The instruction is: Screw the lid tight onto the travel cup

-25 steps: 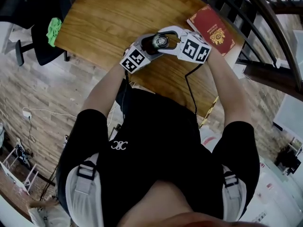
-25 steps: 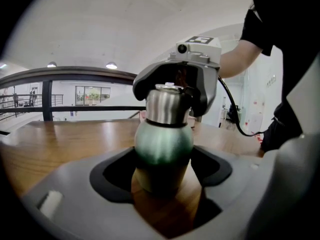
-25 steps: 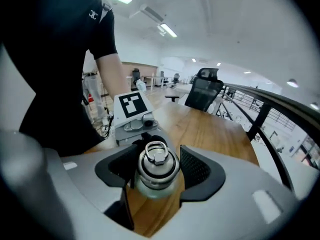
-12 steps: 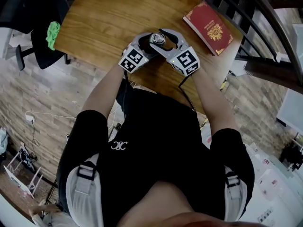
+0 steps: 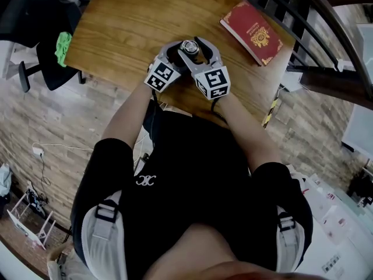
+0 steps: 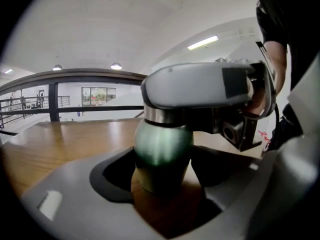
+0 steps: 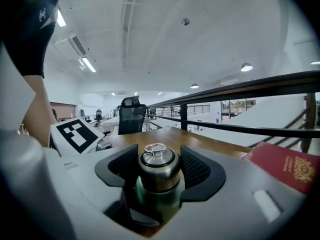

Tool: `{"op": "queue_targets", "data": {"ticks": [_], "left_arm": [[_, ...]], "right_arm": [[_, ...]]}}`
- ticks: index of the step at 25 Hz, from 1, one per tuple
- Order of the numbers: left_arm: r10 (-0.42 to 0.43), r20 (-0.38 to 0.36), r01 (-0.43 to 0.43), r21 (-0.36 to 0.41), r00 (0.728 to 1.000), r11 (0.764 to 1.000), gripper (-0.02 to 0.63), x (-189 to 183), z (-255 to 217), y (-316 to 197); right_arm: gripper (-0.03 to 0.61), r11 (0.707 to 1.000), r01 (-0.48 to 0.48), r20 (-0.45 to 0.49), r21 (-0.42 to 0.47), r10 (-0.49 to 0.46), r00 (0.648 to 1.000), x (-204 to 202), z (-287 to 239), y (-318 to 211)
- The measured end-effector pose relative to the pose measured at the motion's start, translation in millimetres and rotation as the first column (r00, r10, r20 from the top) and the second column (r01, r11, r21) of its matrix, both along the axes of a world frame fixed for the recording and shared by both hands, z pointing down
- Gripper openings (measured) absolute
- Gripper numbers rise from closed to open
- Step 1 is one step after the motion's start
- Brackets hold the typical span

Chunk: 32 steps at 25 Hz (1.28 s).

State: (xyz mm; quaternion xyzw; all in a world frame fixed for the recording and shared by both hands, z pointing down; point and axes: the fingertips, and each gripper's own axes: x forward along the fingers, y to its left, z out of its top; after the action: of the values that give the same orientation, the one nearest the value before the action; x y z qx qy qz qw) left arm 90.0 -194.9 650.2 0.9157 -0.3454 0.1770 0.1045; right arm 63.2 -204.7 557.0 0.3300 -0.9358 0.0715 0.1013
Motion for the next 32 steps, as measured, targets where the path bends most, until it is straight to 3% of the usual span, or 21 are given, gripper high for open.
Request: {"op": "queue_targets", "data": {"ticks": [5, 11, 21, 27, 32], "left_arm": [[-0.019, -0.001, 0.019, -0.001, 1.0, 1.0, 0.4, 1, 1, -1], [-0.057, 0.009, 0.057, -0.001, 0.998, 0.998, 0.4, 1, 0, -3], [-0.091, -0.014, 0.09, -0.062, 0.996, 0.994, 0.403, -2, 0, 0], [-0.168, -0.023, 0.166, -0.072, 0.986, 0.984, 0.403, -25, -18, 26], [-0.296, -0.076, 0.297, 0.008, 0.952, 0.955, 0.376, -63, -70, 25]], "right_arm": [[0.268, 0.992, -0.123, -0.034, 0.028, 0.123, 0.992, 2, 3, -3], [0.268, 0.983, -0.18, -0.05, 0.031, 0.181, 0.982, 3, 3, -5], [0.27, 0.994, -0.107, -0.065, 0.003, 0.107, 0.992, 2, 3, -4], [0.272, 0.99, -0.119, 0.002, 0.073, 0.12, 0.993, 17, -37, 8], [0.27, 0.966, -0.23, 0.102, 0.118, 0.218, 0.971, 43, -84, -3]]}}
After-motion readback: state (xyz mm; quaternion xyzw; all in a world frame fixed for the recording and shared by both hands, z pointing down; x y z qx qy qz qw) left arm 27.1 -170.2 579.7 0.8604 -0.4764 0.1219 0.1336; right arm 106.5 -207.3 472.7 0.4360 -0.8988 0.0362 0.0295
